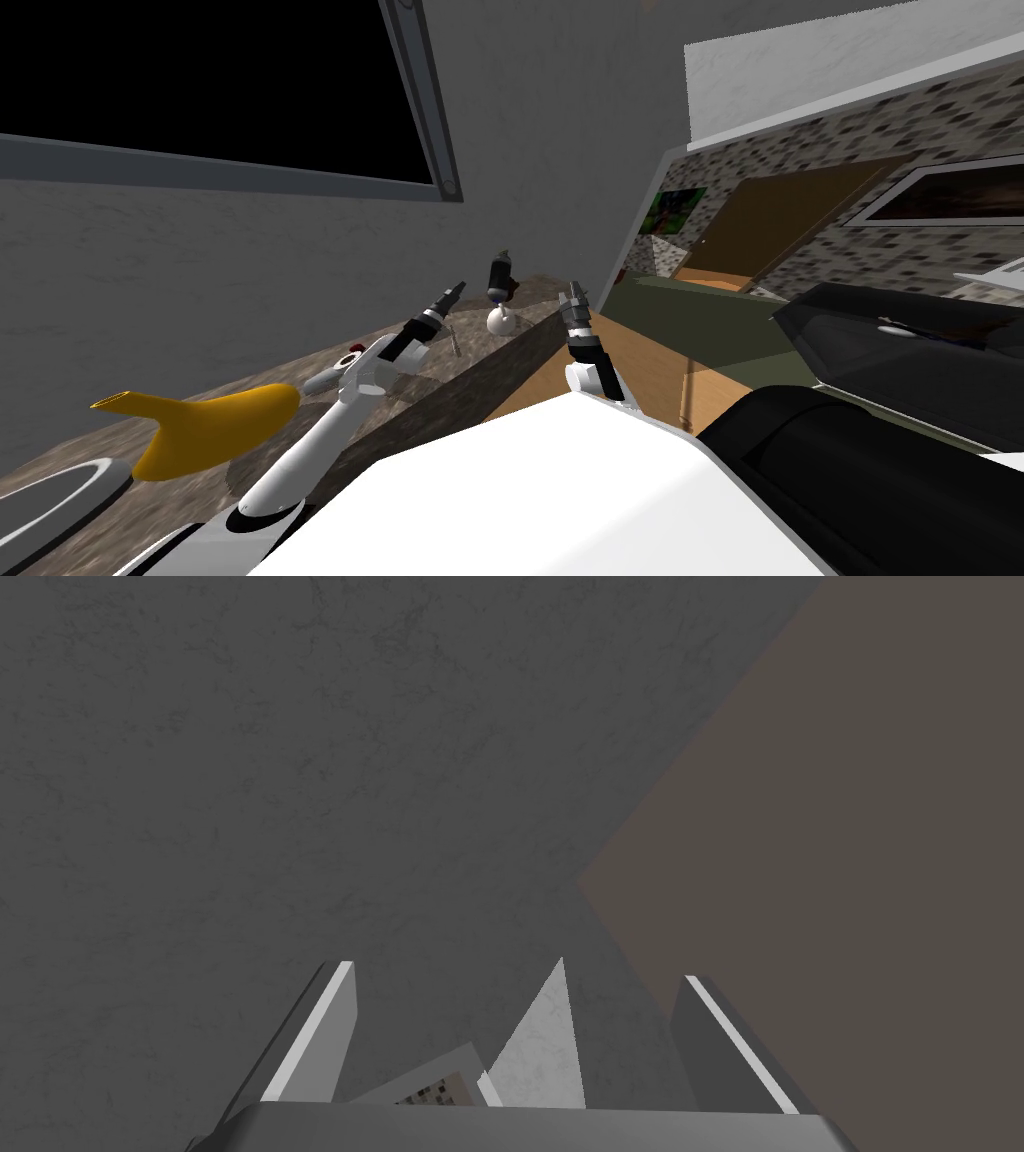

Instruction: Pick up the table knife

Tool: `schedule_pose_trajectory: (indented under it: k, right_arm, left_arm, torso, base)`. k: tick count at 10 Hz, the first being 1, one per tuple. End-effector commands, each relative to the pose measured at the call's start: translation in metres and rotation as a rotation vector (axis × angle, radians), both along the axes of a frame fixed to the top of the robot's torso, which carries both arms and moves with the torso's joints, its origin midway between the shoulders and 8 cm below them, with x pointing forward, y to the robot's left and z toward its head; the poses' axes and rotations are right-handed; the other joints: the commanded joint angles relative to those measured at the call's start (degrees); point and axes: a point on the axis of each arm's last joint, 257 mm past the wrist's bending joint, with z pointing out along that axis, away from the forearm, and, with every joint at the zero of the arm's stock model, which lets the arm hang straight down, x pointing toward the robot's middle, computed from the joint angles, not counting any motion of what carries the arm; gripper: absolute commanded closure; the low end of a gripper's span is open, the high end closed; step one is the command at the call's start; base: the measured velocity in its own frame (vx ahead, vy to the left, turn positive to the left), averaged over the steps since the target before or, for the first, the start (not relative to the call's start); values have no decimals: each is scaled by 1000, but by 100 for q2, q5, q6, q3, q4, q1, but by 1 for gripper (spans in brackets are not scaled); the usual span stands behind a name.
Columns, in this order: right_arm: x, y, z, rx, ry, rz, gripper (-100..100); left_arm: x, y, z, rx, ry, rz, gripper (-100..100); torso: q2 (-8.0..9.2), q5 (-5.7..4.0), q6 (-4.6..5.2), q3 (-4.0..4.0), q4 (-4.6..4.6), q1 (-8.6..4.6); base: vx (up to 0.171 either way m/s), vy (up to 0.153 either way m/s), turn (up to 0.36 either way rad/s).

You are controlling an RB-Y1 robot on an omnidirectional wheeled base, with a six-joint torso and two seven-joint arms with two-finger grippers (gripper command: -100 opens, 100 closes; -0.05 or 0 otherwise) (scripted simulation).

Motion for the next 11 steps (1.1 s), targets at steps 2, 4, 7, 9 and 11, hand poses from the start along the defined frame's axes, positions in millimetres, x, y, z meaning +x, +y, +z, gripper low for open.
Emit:
schedule_pose_trajectory:
  k: [2,4,7,9,11]
  right_arm:
    - [0,0,0,0,0,0,0]
    - [0,0,0,0,0,0,0]
    - [0,0,0,0,0,0,0]
    - [0,0,0,0,0,0,0]
    - [0,0,0,0,0,0,0]
  left_arm:
    - [16,19,-27,89,67,59,-100]
    - [26,36,-48,148,116,100,-100]
    - [34,59,-75,213,189,155,-100]
    - [39,81,-97,268,245,199,-100]
    - [42,104,-119,321,303,242,-100]
  torso:
    - [3,0,0,2,1,1]
    - [-1,0,0,0,0,2]
    - [0,-1,-1,1,1,-1]
    - [-4,-2,0,-2,-1,-7]
    - [-1,-2,0,0,0,-6]
  base:
    - [22,-53,-10]
    - [31,-52,-12]
    - [27,-57,-9]
    - [34,-66,-11]
    - [22,-63,-13]
